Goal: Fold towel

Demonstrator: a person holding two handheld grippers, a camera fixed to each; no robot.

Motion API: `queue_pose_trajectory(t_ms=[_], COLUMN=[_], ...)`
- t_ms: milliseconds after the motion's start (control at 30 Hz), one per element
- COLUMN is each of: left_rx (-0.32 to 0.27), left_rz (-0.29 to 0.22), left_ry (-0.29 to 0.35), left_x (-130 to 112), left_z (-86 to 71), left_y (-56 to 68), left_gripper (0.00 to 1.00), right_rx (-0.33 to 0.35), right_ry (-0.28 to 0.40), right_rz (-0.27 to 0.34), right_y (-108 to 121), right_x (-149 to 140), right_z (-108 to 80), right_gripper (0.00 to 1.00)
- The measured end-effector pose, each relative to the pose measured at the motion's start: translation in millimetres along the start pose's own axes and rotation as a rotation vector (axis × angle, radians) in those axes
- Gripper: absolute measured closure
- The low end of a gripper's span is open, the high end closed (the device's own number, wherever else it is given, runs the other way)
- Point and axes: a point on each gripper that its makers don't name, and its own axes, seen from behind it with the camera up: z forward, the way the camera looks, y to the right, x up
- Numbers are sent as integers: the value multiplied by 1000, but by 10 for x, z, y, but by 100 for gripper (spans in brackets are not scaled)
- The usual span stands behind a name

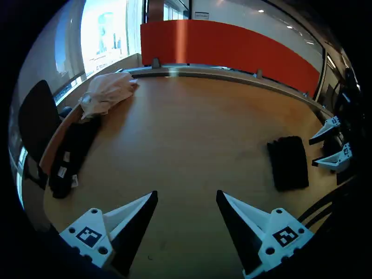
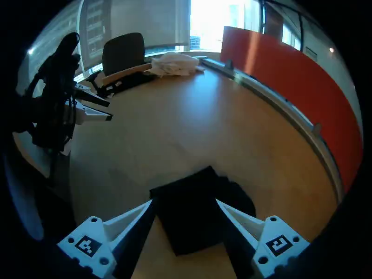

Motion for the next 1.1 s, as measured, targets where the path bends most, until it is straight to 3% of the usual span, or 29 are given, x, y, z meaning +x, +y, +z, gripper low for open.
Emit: queue_pose_trajectory(t_ms=[400,1100], left_rx=[-8,-13], left_rz=[8,15], left_ry=[9,8], left_x=[56,54], left_z=[9,7], left_y=[36,55], left_gripper=[7,7], right_rx=[-28,-71], right_ry=[-17,-108], right_rz=[28,125], right_y=[34,-43], right_x=[-157,-885], right_z=[-40,63], right_gripper=[15,15])
